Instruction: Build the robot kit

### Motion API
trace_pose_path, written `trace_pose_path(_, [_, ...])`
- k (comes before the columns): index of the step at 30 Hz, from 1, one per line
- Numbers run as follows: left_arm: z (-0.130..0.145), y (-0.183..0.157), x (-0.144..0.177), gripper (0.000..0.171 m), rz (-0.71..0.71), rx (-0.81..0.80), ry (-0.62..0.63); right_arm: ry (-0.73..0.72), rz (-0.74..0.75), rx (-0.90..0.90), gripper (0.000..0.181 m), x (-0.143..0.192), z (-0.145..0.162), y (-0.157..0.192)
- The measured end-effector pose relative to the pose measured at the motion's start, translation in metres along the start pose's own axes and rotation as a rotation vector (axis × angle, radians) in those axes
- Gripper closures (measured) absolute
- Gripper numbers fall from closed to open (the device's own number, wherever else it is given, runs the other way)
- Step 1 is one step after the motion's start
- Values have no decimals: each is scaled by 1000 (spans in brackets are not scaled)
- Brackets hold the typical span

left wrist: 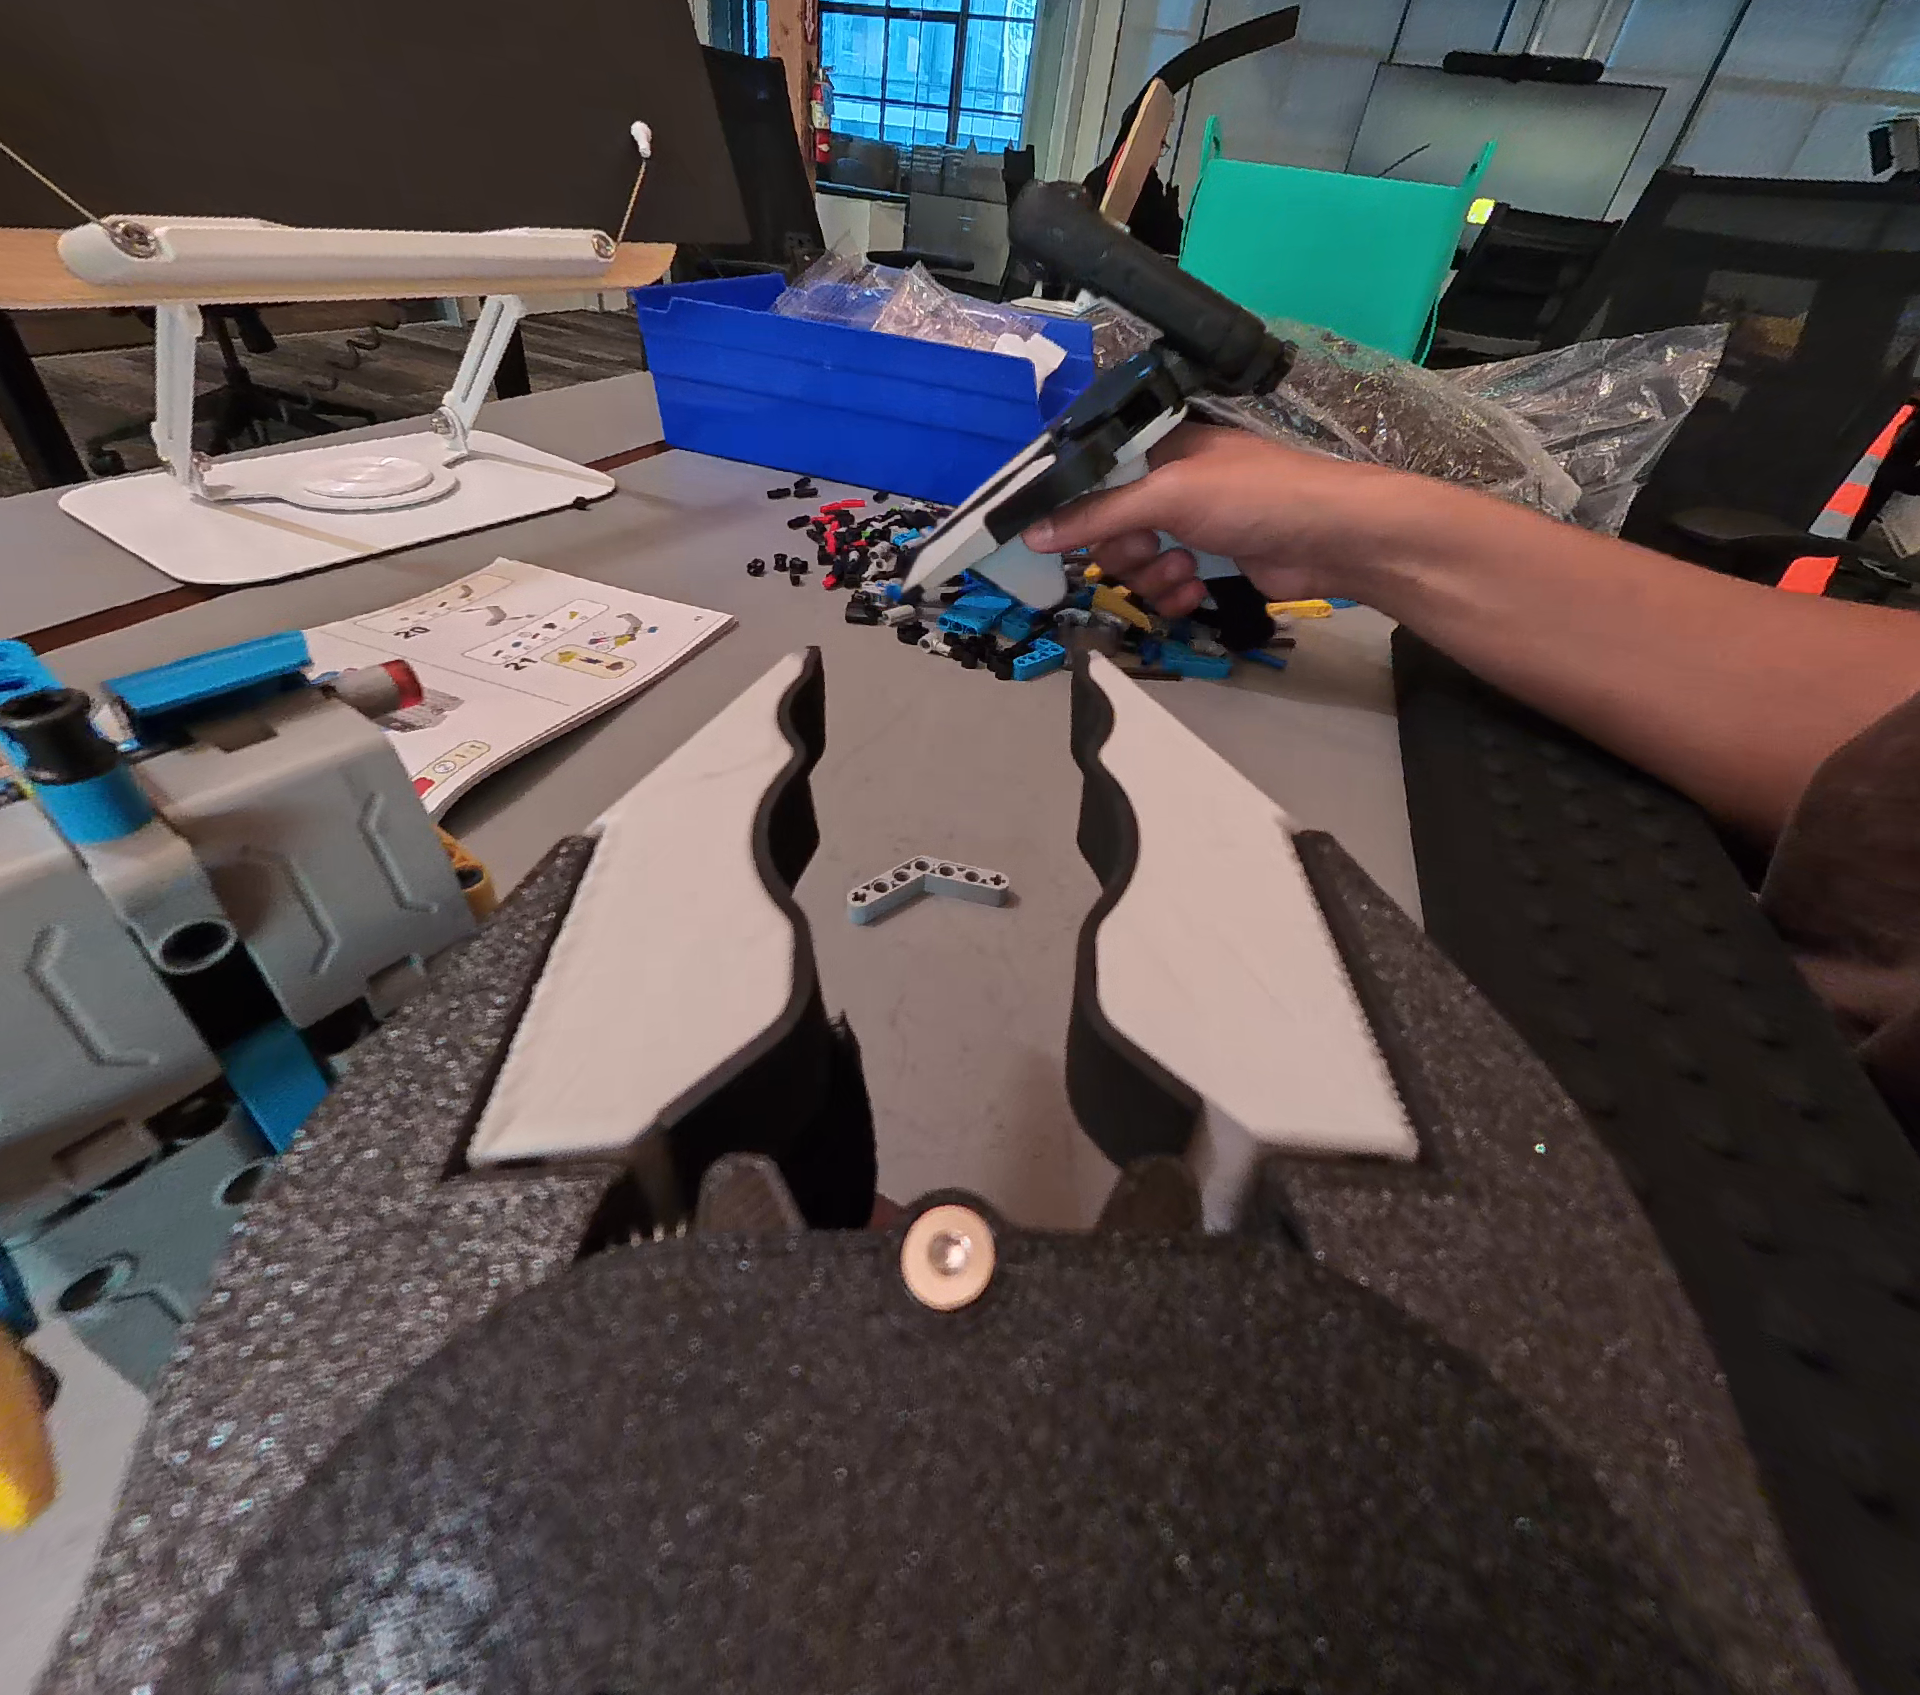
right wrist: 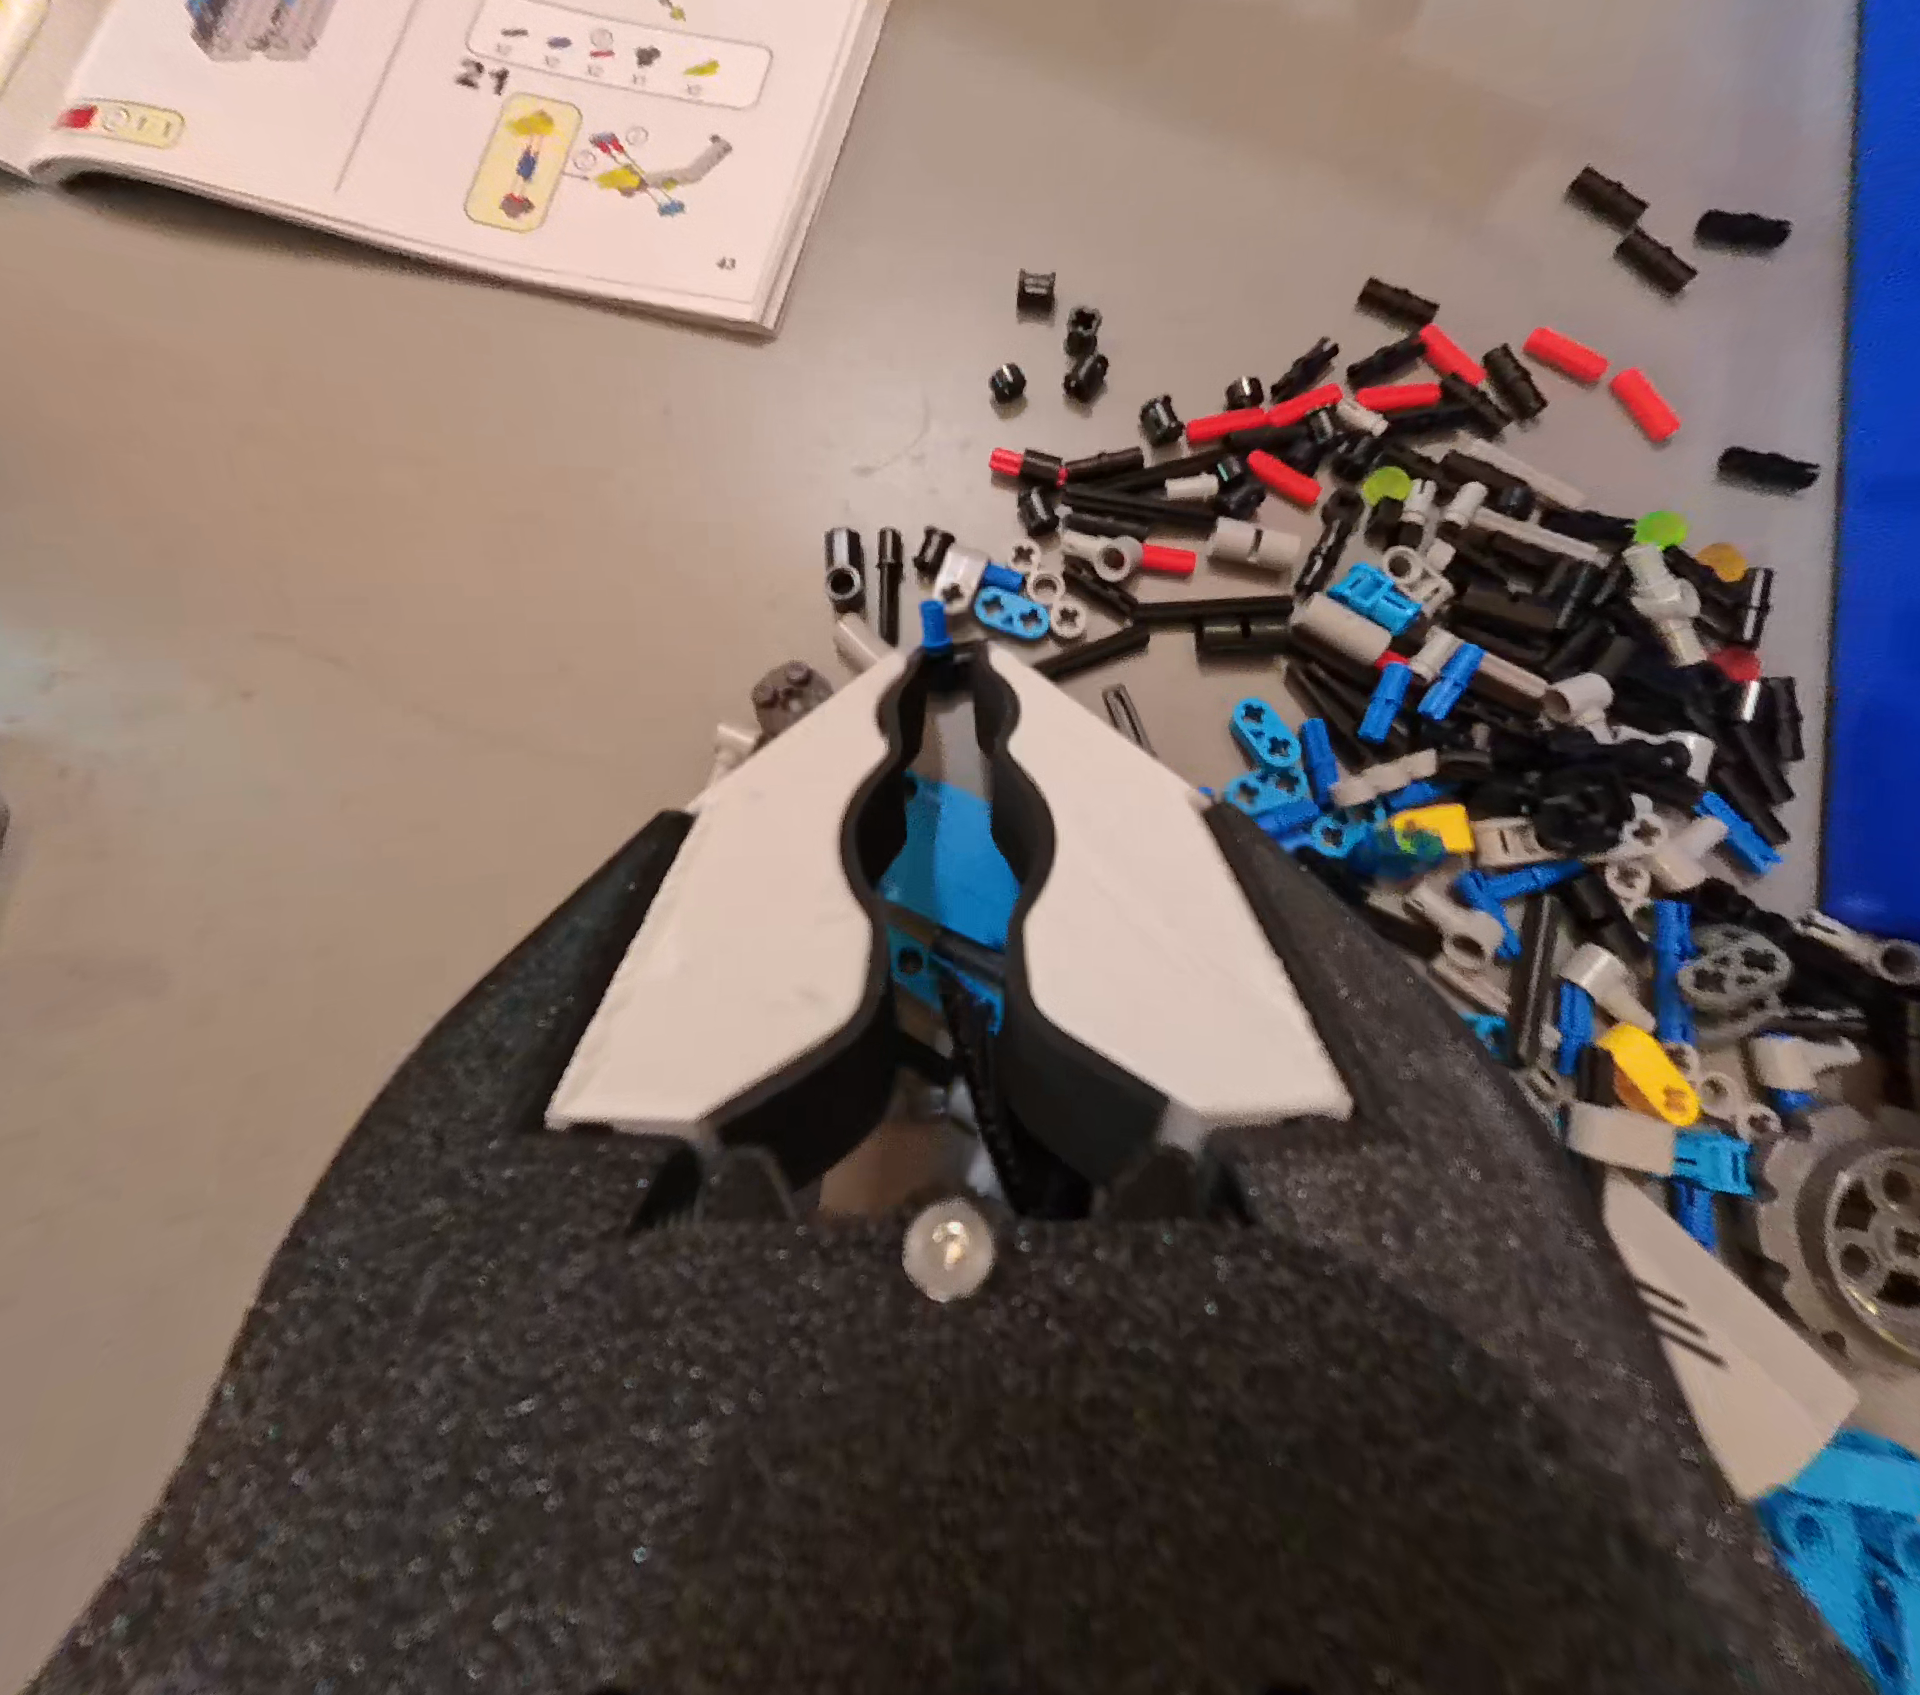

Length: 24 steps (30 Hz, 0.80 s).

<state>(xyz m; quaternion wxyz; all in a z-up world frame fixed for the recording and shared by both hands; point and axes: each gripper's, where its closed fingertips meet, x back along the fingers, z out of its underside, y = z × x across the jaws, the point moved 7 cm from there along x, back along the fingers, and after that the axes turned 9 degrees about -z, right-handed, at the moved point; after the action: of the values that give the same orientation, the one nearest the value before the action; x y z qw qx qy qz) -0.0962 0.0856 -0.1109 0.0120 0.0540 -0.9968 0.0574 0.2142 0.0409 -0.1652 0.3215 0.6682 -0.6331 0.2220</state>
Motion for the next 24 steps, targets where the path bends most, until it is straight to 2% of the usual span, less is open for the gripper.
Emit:
trace_pose_path(3, [0, 0, 0, 124, 1, 0, 1, 61, 51, 32, 171, 5, 11, -3])
trace_pose_path(9, [0, 0, 0, 124, 3, 0, 3, 13, 84, 73, 170, 13, 4, -4])
trace_pose_path(15, [0, 0, 0, 125, 4, 1, 4, 46, 43, 103, 169, 4, -3, -2])
trace_pose_path(20, [0, 0, 0, 125, 4, 1, 4, 45, 32, 84, 176, 5, -3, -3])
trace_pose_path(22, [0, 0, 0, 125, 4, 3, 5, -22, -14, 72, 177, 13, -8, 2])
trace_pose_path(24, [0, 1, 0, 125, 4, 4, 6, -166, -158, 46, 177, 27, -21, 17])
